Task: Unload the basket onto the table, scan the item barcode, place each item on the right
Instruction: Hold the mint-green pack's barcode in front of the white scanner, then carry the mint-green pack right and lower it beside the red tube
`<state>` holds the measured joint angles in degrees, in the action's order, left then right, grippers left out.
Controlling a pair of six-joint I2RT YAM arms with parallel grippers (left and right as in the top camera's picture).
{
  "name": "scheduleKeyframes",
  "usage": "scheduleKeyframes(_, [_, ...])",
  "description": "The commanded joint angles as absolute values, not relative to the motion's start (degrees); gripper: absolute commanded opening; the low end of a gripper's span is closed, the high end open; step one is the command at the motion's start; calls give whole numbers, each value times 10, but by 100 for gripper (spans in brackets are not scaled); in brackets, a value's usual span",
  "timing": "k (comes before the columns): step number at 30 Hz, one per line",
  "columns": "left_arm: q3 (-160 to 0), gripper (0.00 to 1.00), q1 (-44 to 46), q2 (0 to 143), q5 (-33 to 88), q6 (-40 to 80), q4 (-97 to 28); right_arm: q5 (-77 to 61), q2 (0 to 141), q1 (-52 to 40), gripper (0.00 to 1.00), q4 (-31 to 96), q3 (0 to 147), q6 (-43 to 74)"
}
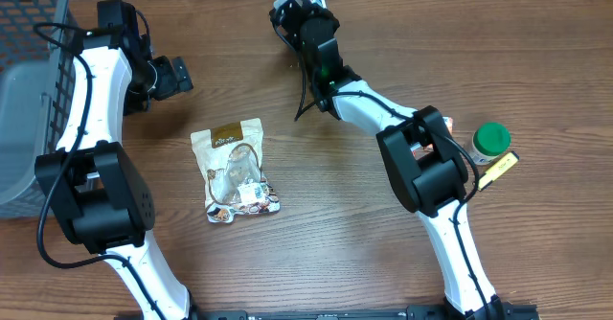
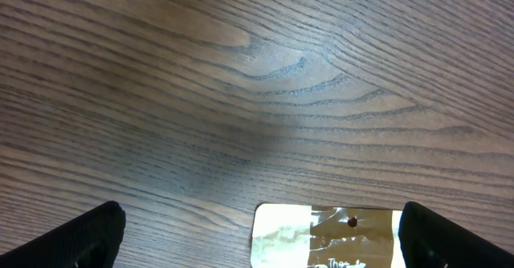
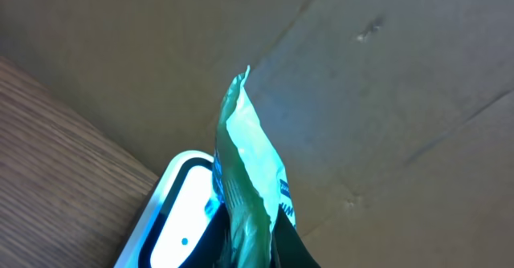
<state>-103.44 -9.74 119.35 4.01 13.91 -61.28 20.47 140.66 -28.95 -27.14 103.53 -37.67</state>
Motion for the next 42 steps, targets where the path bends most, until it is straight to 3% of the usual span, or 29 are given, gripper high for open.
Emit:
scheduleKeyframes(1, [-1046, 100, -96, 1170, 39, 133, -612, 209, 1312, -286, 4, -255, 1038, -329])
scheduleKeyframes(7, [-1046, 100, -96, 1170, 39, 133, -612, 166, 1198, -277, 4, -70, 1038, -263])
scheduleKeyframes(13, [-1046, 100, -96, 1170, 39, 133, -612, 38, 1091, -255, 4, 218, 1038, -125])
scheduleKeyframes(22, [-1046, 100, -96, 1170, 39, 133, -612, -44, 1063, -218, 4, 608, 1024, -68])
scheduleKeyframes(29, [-1046, 100, -96, 1170, 39, 133, -612, -65, 1064, -215, 11, 709, 959, -79])
scheduleKeyframes(42, [-1046, 100, -96, 1170, 39, 133, -612, -22, 1064, -194, 11, 689, 826, -95])
